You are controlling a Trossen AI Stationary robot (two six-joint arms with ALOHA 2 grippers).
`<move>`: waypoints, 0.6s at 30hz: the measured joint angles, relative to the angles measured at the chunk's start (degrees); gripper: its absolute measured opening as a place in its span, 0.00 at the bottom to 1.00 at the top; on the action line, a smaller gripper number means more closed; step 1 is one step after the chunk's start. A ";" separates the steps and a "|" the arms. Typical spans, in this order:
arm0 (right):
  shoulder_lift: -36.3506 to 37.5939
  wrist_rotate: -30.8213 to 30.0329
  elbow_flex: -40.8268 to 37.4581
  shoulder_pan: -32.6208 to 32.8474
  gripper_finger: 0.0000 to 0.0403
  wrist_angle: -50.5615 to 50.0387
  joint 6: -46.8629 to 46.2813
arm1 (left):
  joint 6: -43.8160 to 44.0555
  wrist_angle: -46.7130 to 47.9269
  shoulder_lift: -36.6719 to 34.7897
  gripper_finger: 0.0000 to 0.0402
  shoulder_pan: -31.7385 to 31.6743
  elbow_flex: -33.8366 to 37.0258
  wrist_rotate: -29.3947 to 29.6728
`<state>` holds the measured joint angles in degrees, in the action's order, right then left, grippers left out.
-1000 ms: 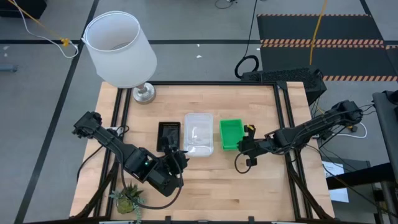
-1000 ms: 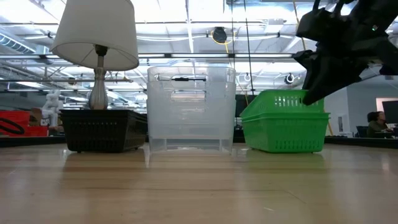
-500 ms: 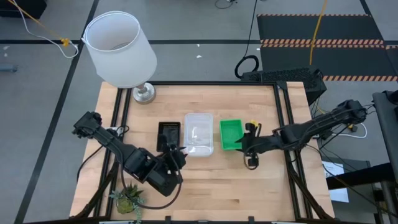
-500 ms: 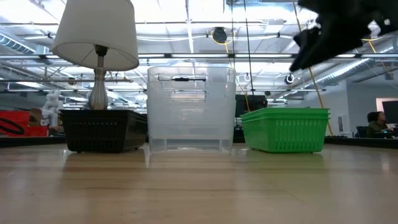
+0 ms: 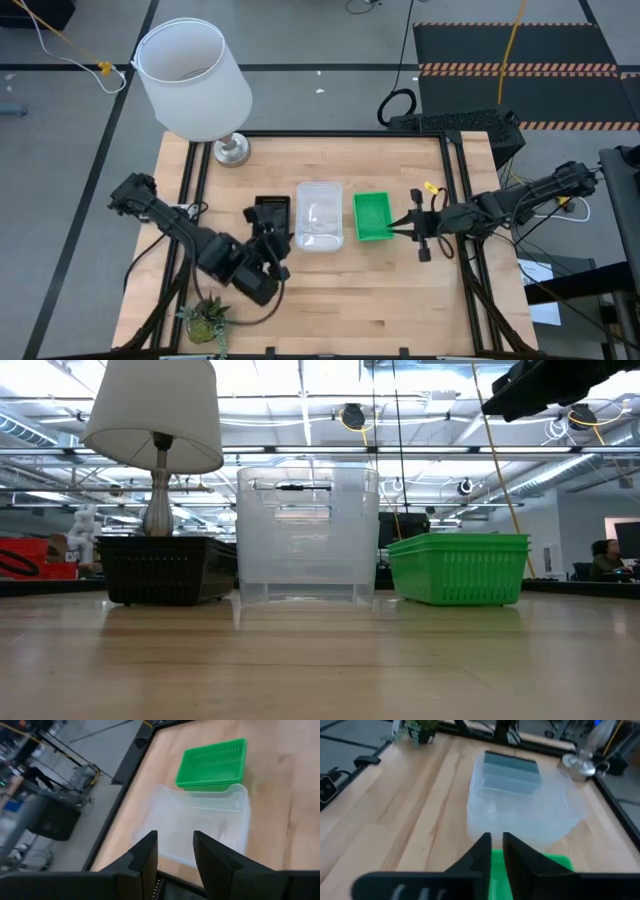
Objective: Stack baskets by color
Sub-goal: Return to Home Position
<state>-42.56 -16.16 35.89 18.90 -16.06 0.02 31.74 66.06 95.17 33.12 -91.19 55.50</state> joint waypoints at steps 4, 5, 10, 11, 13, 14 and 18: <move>3.07 1.67 -3.25 -0.04 0.02 3.14 3.83 | -7.54 -14.43 -7.05 0.32 -2.59 11.08 -4.40; 3.68 2.37 -3.96 -0.04 0.01 3.79 4.73 | -10.16 -19.17 -9.53 0.32 -3.19 14.72 -5.99; 6.57 2.91 -6.35 -0.09 0.02 6.22 6.82 | -24.42 -43.62 -21.47 0.31 -6.75 33.42 -13.71; 7.12 2.90 -6.78 -0.09 0.02 6.31 7.04 | -26.81 -48.14 -23.75 0.31 -7.27 37.23 -15.55; 8.28 2.95 -7.57 -0.09 0.01 6.41 7.25 | -30.72 -58.09 -28.02 0.31 -8.48 43.80 -19.52; 8.70 2.97 -7.96 -0.09 0.00 6.38 7.49 | -32.32 -62.13 -30.08 0.31 -9.01 46.99 -21.52; 10.68 2.95 -8.97 -0.09 0.01 6.47 8.00 | -35.47 -72.85 -37.37 0.31 -10.94 56.98 -27.91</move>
<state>-31.88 -13.21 26.92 18.81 -9.59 8.03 -3.74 -6.78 57.80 22.19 -34.21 27.60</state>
